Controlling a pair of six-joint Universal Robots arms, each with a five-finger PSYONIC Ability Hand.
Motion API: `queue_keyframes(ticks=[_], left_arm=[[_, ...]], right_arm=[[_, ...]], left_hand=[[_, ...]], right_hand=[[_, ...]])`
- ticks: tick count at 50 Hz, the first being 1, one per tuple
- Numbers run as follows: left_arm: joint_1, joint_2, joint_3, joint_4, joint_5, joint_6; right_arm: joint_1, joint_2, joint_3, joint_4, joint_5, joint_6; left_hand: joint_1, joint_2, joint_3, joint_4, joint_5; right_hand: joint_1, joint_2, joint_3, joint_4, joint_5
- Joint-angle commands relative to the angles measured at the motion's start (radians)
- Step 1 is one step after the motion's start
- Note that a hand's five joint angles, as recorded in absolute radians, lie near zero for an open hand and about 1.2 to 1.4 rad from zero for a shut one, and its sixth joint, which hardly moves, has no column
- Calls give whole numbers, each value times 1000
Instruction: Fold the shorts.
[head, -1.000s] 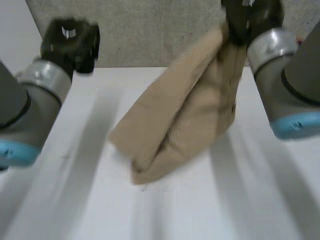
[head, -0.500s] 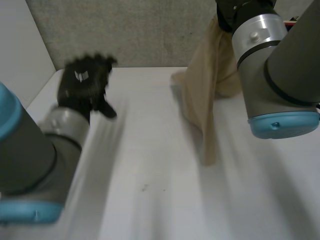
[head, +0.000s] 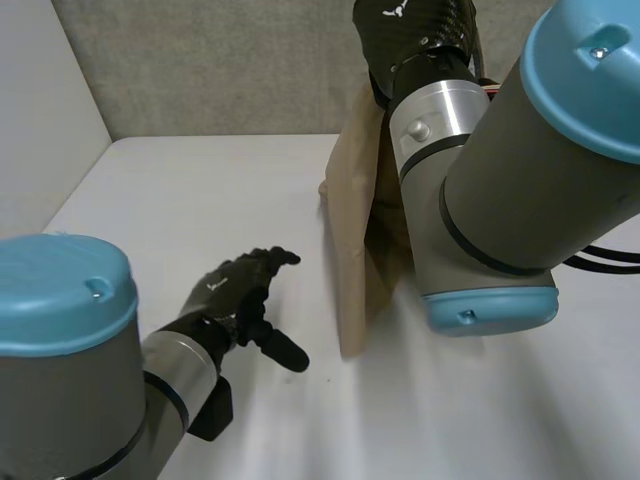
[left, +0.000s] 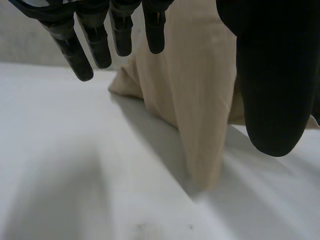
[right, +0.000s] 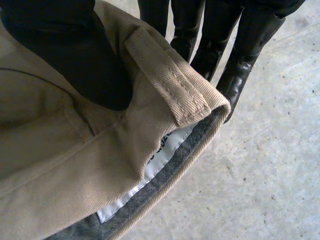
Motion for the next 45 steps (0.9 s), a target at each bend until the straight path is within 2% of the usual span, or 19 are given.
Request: queue_keyframes(ticks=[1, 5, 14, 20, 27, 28, 29, 32, 33, 35, 36, 39, 40, 45], left_arm=[[-2, -113, 49, 2, 13, -29], [-19, -170, 91, 2, 10, -42], [-47, -282, 207, -3, 10, -144], [-71, -345, 255, -1, 8, -160], [-79, -383, 282, 0, 11, -207], [-82, -399, 299, 0, 11, -213], [-79, -431, 331, -6, 5, -215], [-76, -442, 339, -21, -21, -215], [-73, -436, 338, -36, -62, -218], [-65, -422, 331, -46, -113, -207], [-41, -388, 319, -55, -159, -194], [8, -335, 292, -61, -183, -163], [103, -236, 240, -61, -184, -79], [211, -23, 183, -47, -147, 116]], right_arm=[[61, -34, 4, 3, 11, 2], [83, -41, 15, 6, 26, 0], [109, -67, 36, 19, 35, 2], [109, -77, 38, 19, 37, 2], [111, -81, 39, 20, 46, 8], [111, -81, 41, 19, 48, 8], [111, -80, 41, 19, 49, 8], [109, -80, 47, 19, 51, 5], [101, -80, 49, 20, 49, 4], [95, -80, 59, 22, 49, 4], [92, -81, 75, 22, 48, 1], [86, -84, 98, 26, 46, -1], [85, -87, 101, 29, 46, -1], [49, -120, 122, 56, 46, 4]], left_hand=[[-11, 6, -4, 4, 8], [-11, 6, -4, 4, 8], [22, 39, 28, 37, 41], [45, 62, 51, 60, 64], [151, 168, 157, 166, 170], [220, 238, 227, 236, 240], [532, 549, 539, 547, 551], [1036, 1053, 1042, 1051, 1055], [1144, 1162, 1151, 1160, 1164], [1146, 1163, 1152, 1161, 1165], [1146, 1163, 1152, 1161, 1165], [1146, 1163, 1152, 1161, 1165], [1146, 1163, 1152, 1161, 1165], [1146, 1163, 1152, 1161, 1165]], right_hand=[[412, 221, 195, 204, 239], [412, 221, 195, 204, 239], [412, 221, 195, 204, 239], [412, 221, 195, 204, 239], [412, 221, 195, 204, 239], [412, 221, 195, 204, 239], [412, 221, 195, 204, 239], [412, 221, 195, 204, 239], [412, 221, 195, 204, 239], [412, 221, 195, 204, 239], [412, 221, 195, 204, 239], [412, 221, 195, 204, 239], [412, 221, 195, 204, 239], [412, 221, 195, 204, 239]])
